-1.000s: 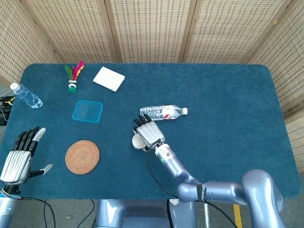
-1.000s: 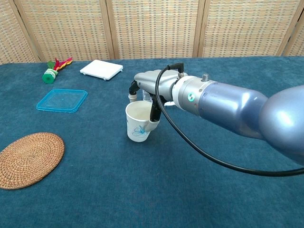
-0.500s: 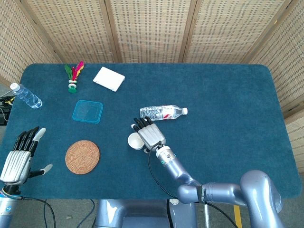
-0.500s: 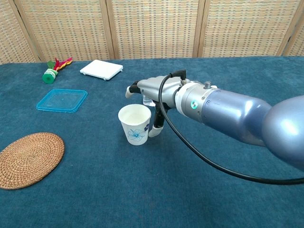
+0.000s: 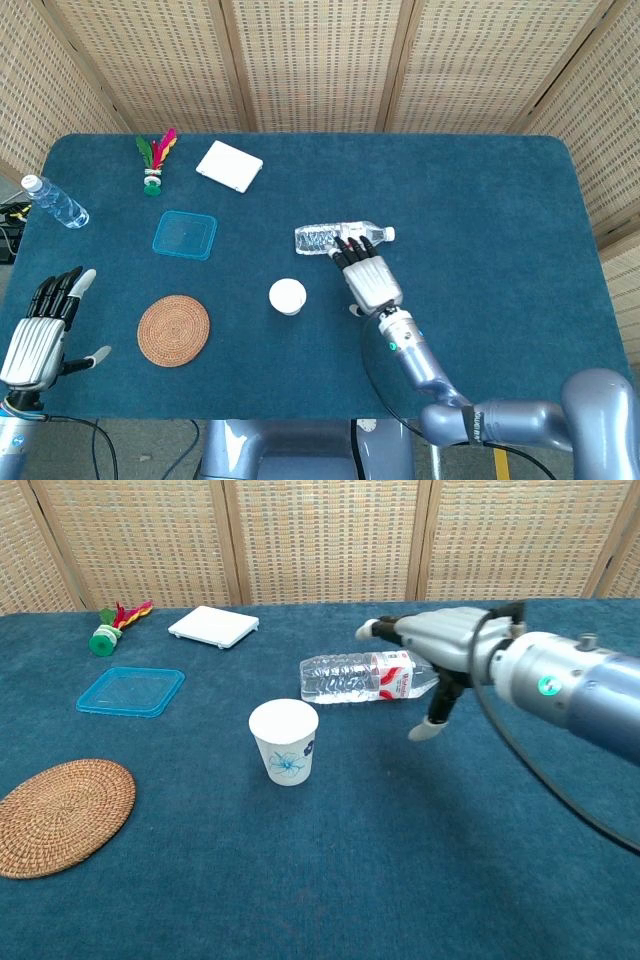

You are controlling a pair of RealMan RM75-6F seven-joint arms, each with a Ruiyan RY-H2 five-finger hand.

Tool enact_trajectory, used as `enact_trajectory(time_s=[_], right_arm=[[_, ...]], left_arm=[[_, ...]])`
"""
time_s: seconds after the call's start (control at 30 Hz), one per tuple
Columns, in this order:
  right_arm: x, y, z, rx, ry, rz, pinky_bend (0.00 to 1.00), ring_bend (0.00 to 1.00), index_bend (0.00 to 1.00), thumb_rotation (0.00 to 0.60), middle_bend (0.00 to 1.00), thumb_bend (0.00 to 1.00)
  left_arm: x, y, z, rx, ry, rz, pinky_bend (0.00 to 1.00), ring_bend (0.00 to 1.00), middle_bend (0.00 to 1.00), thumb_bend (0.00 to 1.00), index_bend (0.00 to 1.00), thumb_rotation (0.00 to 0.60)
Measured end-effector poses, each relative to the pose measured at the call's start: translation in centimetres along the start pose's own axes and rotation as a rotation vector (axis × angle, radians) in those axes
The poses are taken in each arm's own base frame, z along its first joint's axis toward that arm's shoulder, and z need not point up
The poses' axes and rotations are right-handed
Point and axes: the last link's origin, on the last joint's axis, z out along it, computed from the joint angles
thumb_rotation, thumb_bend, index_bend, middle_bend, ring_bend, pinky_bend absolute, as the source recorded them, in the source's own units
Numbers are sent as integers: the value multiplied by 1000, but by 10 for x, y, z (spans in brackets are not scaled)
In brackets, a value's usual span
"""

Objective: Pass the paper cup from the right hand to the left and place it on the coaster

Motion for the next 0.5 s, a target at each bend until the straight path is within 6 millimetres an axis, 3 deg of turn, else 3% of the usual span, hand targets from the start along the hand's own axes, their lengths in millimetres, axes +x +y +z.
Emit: enact_trajectory(time_s=[0.27, 0.5], right_arm=[[-4, 71, -61, -124, 67, -8, 0, 0, 0, 600, 0, 84], [-13, 111, -121, -199, 143, 24, 0, 0, 0, 600, 0, 85]], left_arm=[[-1, 5, -1, -13, -1, 20, 0, 0, 0, 52, 0, 600], [-5, 10, -2, -26, -9, 36, 0, 0, 0, 51, 0, 600]])
